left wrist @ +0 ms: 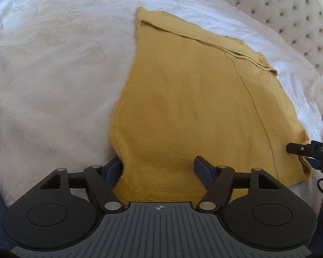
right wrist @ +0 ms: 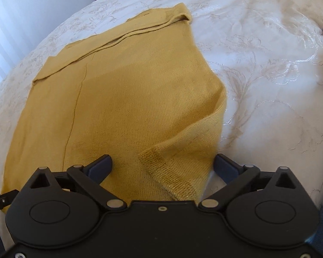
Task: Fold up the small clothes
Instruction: 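Grasp the sweater hem with both grippers, then lift the hem with both grippers, lay it over the collar, open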
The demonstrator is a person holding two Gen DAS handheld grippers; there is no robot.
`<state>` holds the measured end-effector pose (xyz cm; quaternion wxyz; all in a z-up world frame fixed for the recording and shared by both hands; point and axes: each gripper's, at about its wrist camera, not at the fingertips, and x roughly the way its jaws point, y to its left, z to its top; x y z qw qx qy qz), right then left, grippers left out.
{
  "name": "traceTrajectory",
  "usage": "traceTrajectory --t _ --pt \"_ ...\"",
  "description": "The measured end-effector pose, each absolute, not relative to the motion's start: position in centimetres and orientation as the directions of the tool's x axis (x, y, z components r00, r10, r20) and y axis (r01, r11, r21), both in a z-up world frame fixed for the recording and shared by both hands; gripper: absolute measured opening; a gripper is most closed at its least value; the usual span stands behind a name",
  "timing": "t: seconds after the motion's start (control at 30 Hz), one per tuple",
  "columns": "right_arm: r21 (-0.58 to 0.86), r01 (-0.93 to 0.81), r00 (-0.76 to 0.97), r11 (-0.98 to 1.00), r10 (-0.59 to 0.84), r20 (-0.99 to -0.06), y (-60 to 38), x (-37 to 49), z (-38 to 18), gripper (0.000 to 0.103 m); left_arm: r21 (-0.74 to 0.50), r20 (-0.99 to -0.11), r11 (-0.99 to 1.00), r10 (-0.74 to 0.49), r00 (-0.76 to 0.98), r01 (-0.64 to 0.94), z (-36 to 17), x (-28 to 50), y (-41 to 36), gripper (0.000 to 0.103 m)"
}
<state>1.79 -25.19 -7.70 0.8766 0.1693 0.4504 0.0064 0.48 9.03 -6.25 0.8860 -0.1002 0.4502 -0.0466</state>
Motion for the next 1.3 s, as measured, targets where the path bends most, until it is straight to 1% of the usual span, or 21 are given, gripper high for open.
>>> traceTrajectory --t 0.07,0.1,0.17,0.2,0.23,0.27,0.3,0.37,0.4,0.43,0.5,0.57,0.7,0.77,0.97,1.13,1.3 --pt "0.281 0.141 0.589 0.949 0.148 -0.794 -25.5 1.6 -7.3 0.077 -0.221 -0.795 0.975 -0.163 0.585 -0.028 -6.2 0.6 9.5 0.052" --pt "0.283 0.145 0.591 0.948 0.147 -0.793 -25.8 1.5 -7.1 0.072 -0.233 -0.796 0.972 -0.164 0.583 -0.044 -6.1 0.7 9.8 0.050" --pt "0.312 0.175 0.597 0.934 0.151 -0.788 -26.8 0.9 -6.8 0.054 -0.259 -0.797 0.962 -0.165 0.581 -0.083 -6.1 0.6 10.5 0.041" --pt "0.329 0.188 0.597 0.925 0.158 -0.786 -27.3 0.7 -6.7 0.048 -0.273 -0.798 0.957 -0.169 0.579 -0.098 -6.1 0.7 10.8 0.040" --pt "0.350 0.200 0.597 0.915 0.169 -0.784 -27.8 0.5 -6.7 0.036 -0.284 -0.799 0.953 -0.171 0.577 -0.110 -6.1 0.7 11.0 0.036" --pt "0.372 0.216 0.595 0.903 0.180 -0.783 -28.3 0.4 -6.7 0.026 -0.295 -0.800 0.947 -0.173 0.575 -0.125 -6.0 0.7 11.3 0.031" --pt "0.392 0.233 0.596 0.890 0.188 -0.781 -28.8 0.2 -6.6 0.024 -0.300 -0.802 0.943 -0.169 0.573 -0.142 -6.0 0.7 11.5 0.027" --pt "0.424 0.259 0.608 0.868 0.195 -0.770 -29.6 -0.3 -6.4 0.022 -0.308 -0.806 0.936 -0.162 0.570 -0.170 -6.0 0.7 12.1 0.010" --pt "0.435 0.263 0.613 0.861 0.199 -0.765 -29.9 -0.4 -6.2 0.021 -0.317 -0.804 0.932 -0.166 0.571 -0.176 -6.0 0.7 12.3 0.007" --pt "0.454 0.266 0.623 0.850 0.208 -0.754 -30.2 -0.6 -6.1 0.021 -0.336 -0.801 0.924 -0.177 0.572 -0.185 -5.9 0.7 12.6 0.006" --pt "0.503 0.263 0.652 0.823 0.233 -0.722 -30.7 -0.7 -5.7 0.020 -0.356 -0.797 0.915 -0.190 0.573 -0.191 -5.8 0.8 12.8 0.005" --pt "0.534 0.251 0.675 0.807 0.249 -0.694 -31.0 -0.8 -5.5 0.019 -0.341 -0.796 0.922 -0.180 0.578 -0.183 -5.7 0.9 12.6 0.005" --pt "0.571 0.271 0.682 0.775 0.264 -0.682 -31.6 -0.7 -5.8 0.017 -0.325 -0.787 0.931 -0.170 0.593 -0.166 -5.2 0.9 12.2 0.005" --pt "0.606 0.278 0.695 0.745 0.279 -0.662 -31.9 -0.9 -5.9 0.016 -0.333 -0.777 0.929 -0.171 0.606 -0.164 -4.8 0.8 12.3 0.005" --pt "0.647 0.213 0.756 0.732 0.296 -0.583 -31.9 -0.3 -4.3 0.015 -0.352 -0.732 0.926 -0.180 0.657 -0.138 -2.8 1.6 12.7 0.005" --pt "0.682 0.152 0.795 0.716 0.321 -0.515 -31.8 2.6 -2.4 0.015 -0.362 -0.687 0.926 -0.186 0.702 -0.109 -0.8 3.7 12.7 0.005" --pt "0.688 0.093 0.823 0.720 0.333 -0.460 -32.0 7.3 -0.6 0.015 -0.382 -0.637 0.920 -0.196 0.746 -0.084 1.3 7.8 12.9 0.005"
